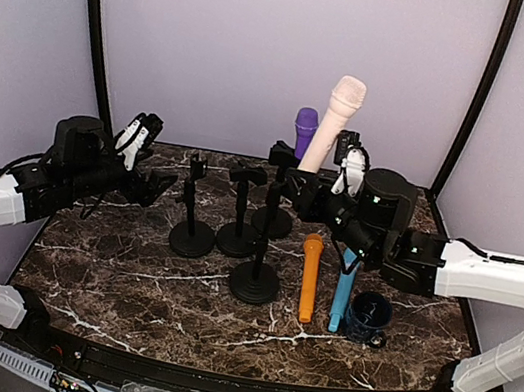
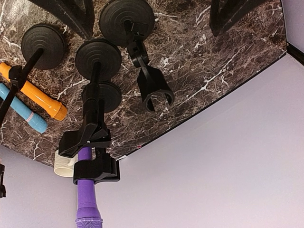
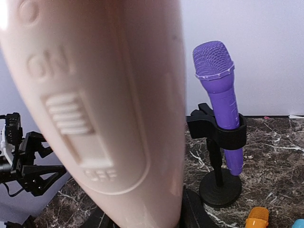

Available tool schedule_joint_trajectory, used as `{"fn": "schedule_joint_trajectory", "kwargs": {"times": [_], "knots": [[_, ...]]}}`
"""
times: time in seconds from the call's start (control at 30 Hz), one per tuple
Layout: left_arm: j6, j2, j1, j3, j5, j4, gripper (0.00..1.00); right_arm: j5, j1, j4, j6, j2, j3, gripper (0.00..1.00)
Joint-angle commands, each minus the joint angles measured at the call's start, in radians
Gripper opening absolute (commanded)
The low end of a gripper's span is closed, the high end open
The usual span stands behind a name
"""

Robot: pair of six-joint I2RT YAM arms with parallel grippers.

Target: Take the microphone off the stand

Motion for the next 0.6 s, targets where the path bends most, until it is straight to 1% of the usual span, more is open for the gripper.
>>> {"fn": "schedule_joint_trajectory", "kwargs": {"times": [0.0,0.07,0.17,0.23,0.33,0.47,0.5,0.57], "knots": [[0.04,-0.032,-0.026,-0.02,0.044,0.026,0.86,-0.017,0.049,0.19,0.002,-0.011,0.04,0.11],[0.063,-0.042,-0.058,-0.024,0.048,0.022,0.86,-0.022,0.065,0.192,-0.005,0.005,0.045,0.1],[0.068,-0.057,-0.136,-0.023,0.048,0.015,0.86,-0.029,0.086,0.206,-0.016,0.019,0.037,0.11],[0.038,-0.065,-0.172,-0.02,0.067,0.022,0.86,-0.032,0.098,0.22,-0.036,0.026,0.023,0.12],[-0.032,-0.063,-0.221,-0.031,0.101,0.064,0.85,-0.045,0.108,0.239,-0.044,0.03,-0.008,0.17],[-0.079,-0.041,-0.271,-0.042,0.089,0.077,0.84,-0.054,0.113,0.252,-0.045,0.019,-0.052,0.32],[-0.086,-0.038,-0.277,-0.045,0.085,0.08,0.84,-0.053,0.115,0.252,-0.044,0.012,-0.062,0.38],[-0.106,-0.029,-0.296,-0.059,0.077,0.092,0.84,-0.048,0.115,0.247,-0.046,-0.005,-0.082,0.53]]}}
